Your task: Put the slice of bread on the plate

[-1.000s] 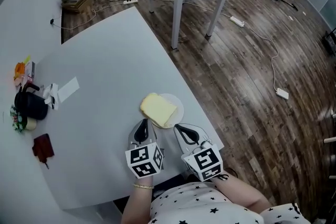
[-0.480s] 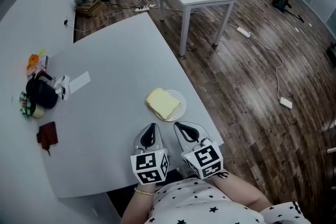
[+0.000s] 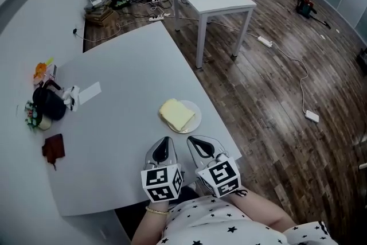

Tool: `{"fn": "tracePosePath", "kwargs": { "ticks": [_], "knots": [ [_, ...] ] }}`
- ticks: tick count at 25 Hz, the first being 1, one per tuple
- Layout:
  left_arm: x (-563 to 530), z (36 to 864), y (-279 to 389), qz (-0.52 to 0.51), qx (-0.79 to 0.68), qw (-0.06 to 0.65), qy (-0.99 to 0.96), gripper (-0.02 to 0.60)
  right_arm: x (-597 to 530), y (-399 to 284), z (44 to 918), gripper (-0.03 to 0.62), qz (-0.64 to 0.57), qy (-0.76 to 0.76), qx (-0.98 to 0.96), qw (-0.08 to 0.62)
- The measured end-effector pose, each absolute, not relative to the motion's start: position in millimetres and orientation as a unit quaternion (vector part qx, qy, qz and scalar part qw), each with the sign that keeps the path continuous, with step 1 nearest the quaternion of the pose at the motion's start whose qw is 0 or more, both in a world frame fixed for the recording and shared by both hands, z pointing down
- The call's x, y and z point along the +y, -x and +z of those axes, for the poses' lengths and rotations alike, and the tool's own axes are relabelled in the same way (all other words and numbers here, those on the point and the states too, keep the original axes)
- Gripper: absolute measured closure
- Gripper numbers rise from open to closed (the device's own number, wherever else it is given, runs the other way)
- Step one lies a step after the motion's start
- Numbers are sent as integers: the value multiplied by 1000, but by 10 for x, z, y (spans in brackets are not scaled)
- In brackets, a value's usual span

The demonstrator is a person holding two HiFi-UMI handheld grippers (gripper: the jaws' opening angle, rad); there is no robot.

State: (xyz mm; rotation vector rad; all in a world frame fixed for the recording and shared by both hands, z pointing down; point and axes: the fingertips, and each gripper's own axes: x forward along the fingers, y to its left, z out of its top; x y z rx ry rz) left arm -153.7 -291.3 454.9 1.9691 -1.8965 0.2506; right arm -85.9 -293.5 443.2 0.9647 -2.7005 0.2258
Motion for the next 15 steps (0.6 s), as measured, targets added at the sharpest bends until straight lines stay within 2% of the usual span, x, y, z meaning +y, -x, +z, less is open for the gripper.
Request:
{"fn": "tracePosePath", "kwargs": {
  "ticks": [15],
  "knots": [
    [-2899,4491,1511,90,-677,195,-704,572,-2846,822,4407,595,74,-331,-931,133]
  ]
}}
